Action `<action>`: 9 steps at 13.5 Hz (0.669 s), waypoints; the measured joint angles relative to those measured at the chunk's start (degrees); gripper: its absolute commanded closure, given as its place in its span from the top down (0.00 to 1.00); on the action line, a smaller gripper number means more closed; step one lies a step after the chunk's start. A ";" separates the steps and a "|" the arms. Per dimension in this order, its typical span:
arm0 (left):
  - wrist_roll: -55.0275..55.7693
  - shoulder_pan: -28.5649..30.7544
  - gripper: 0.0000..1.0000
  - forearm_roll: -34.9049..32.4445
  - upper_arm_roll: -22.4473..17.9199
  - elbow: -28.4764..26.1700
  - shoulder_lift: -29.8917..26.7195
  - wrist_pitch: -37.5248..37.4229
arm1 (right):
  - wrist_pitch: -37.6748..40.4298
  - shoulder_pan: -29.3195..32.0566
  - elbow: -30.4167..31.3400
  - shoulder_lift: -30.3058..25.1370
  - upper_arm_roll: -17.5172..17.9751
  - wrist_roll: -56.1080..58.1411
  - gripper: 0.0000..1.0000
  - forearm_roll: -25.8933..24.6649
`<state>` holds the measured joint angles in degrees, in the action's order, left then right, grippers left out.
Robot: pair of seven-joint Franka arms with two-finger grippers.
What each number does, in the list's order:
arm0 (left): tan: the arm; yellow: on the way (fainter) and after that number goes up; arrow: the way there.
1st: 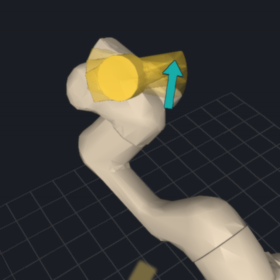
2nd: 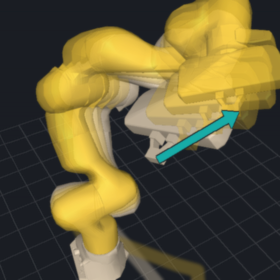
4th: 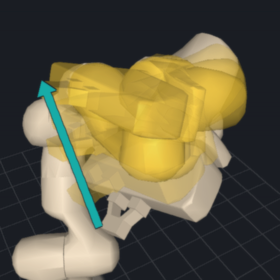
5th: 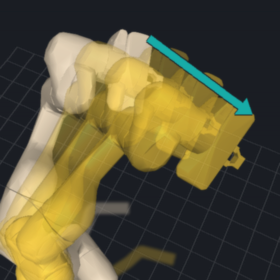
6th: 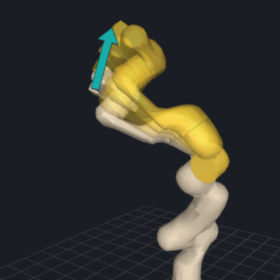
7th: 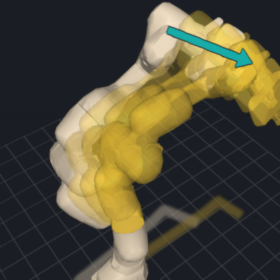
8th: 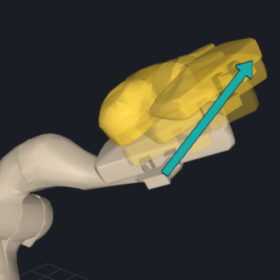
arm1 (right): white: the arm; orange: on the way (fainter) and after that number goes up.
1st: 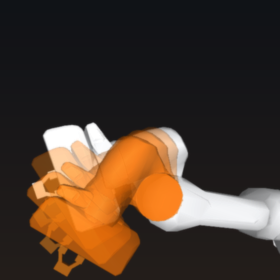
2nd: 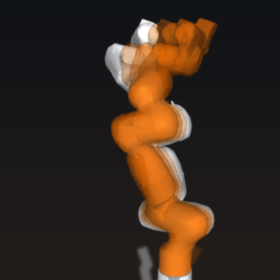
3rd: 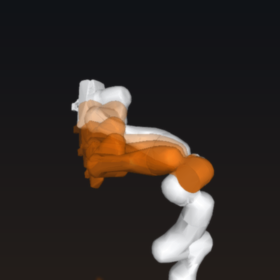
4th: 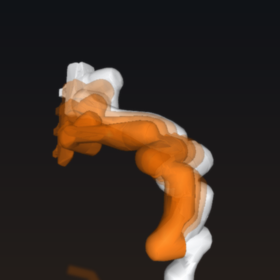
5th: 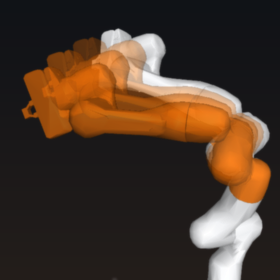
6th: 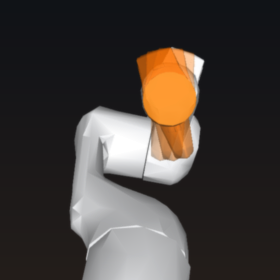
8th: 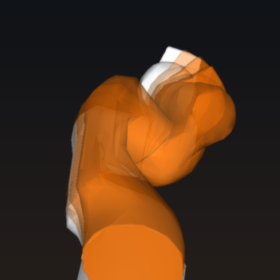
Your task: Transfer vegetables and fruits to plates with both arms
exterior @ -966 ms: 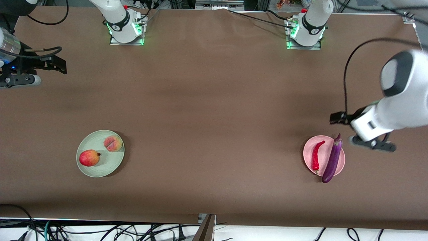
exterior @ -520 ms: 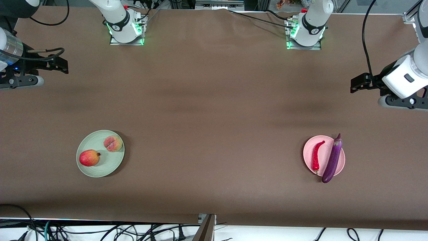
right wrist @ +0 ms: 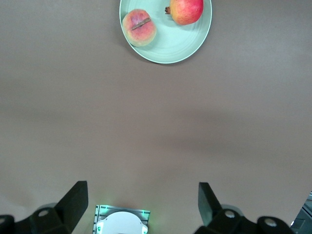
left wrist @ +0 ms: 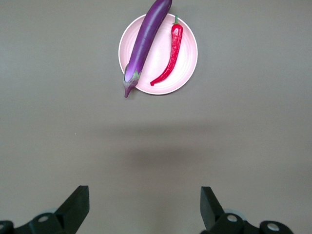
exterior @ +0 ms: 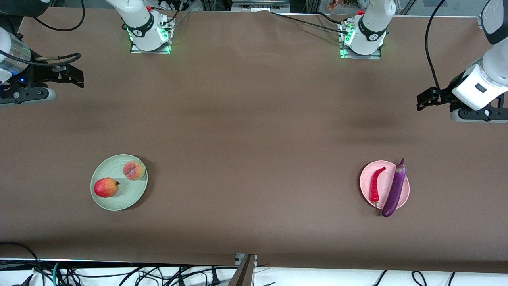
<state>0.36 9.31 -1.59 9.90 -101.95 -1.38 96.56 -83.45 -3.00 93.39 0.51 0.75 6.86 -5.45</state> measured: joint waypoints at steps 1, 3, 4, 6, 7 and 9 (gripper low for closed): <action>0.03 0.00 1.00 0.00 0.00 -0.09 -0.40 0.00 | -0.05 0.00 -0.08 0.16 0.00 0.00 1.00 0.00; 0.06 0.00 1.00 0.00 0.01 -0.16 -0.55 -0.01 | -0.20 -0.01 -0.83 0.84 0.00 0.00 1.00 0.00; 0.06 0.00 1.00 0.00 0.01 -0.25 -0.54 -0.01 | -0.20 -0.01 -1.35 1.32 0.00 0.00 1.00 0.00; 0.06 0.00 1.00 0.00 0.01 -0.22 -0.54 -0.01 | -0.20 -0.01 -2.01 2.09 0.00 0.00 1.00 0.00; 0.06 0.00 1.00 0.00 0.01 -0.21 -0.55 -0.01 | -0.20 -0.01 -2.10 2.24 0.00 0.00 1.00 0.00; 0.06 0.00 1.00 0.00 0.01 -0.17 -0.55 -0.01 | -0.19 0.00 -2.10 2.27 -0.03 0.00 1.00 0.00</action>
<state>0.42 9.31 -1.59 9.91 -102.11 -1.93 96.55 -83.65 -3.00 91.29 2.78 0.72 6.86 -5.45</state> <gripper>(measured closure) 0.000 0.000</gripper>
